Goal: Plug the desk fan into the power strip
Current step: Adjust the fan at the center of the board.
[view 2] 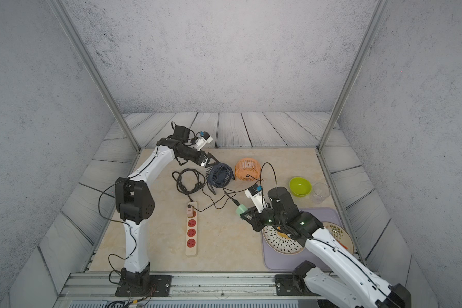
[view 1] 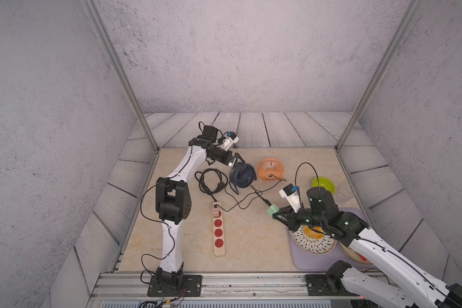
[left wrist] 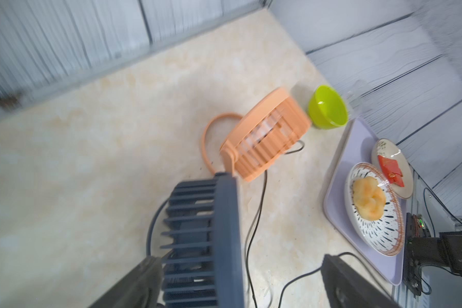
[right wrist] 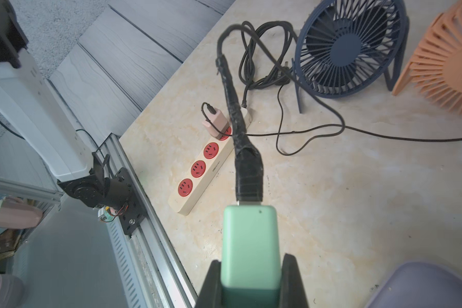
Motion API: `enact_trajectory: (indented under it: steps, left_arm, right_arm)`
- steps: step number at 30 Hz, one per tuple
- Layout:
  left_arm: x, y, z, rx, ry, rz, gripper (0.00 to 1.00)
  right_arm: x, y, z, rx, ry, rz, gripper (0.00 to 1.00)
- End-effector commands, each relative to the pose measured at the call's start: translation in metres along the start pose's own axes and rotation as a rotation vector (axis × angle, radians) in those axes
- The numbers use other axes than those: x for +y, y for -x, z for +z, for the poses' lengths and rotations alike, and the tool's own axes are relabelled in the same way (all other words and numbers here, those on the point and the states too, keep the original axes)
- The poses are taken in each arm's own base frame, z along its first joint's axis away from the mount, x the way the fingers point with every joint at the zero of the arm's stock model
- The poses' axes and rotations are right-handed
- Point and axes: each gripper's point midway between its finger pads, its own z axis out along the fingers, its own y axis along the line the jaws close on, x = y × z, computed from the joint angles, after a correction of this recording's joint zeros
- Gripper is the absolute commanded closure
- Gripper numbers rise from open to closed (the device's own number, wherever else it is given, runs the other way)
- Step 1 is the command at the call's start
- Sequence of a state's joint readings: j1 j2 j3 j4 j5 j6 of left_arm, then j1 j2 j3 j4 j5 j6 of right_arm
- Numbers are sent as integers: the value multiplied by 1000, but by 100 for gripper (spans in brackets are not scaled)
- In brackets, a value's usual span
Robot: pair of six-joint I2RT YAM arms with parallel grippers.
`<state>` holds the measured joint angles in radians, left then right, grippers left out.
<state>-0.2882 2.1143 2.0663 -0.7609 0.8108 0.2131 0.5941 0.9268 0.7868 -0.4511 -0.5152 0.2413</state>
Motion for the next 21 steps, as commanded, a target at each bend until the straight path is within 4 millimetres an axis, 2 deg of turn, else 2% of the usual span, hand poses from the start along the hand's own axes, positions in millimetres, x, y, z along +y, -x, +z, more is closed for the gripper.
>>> enact_trajectory:
  steps: [1,5,8,10,13,17,21]
  left_arm:
    - [-46,36,-44,-99,-56,169,0]
    - [-87,49,-78,-161,-102,304,0]
    - [-123,44,-103,-197,-141,439,0]
    - [-144,34,-117,-220,-151,529,0]
    - [-172,3,-122,-194,-205,652,0]
    - [-203,-28,-130,-115,-286,749,0]
    - [-227,-50,-133,-44,-334,881,1]
  right_arm:
    - [21,24,-5,-34,140,-60,100]
    - [25,32,-6,-21,224,-39,100]
    - [37,34,-7,-12,333,-30,100]
    - [43,38,-7,-8,395,-18,100]
    - [57,45,-10,-11,512,5,100]
    - [68,55,-15,-22,596,10,100]
    - [74,59,-19,-11,638,21,100]
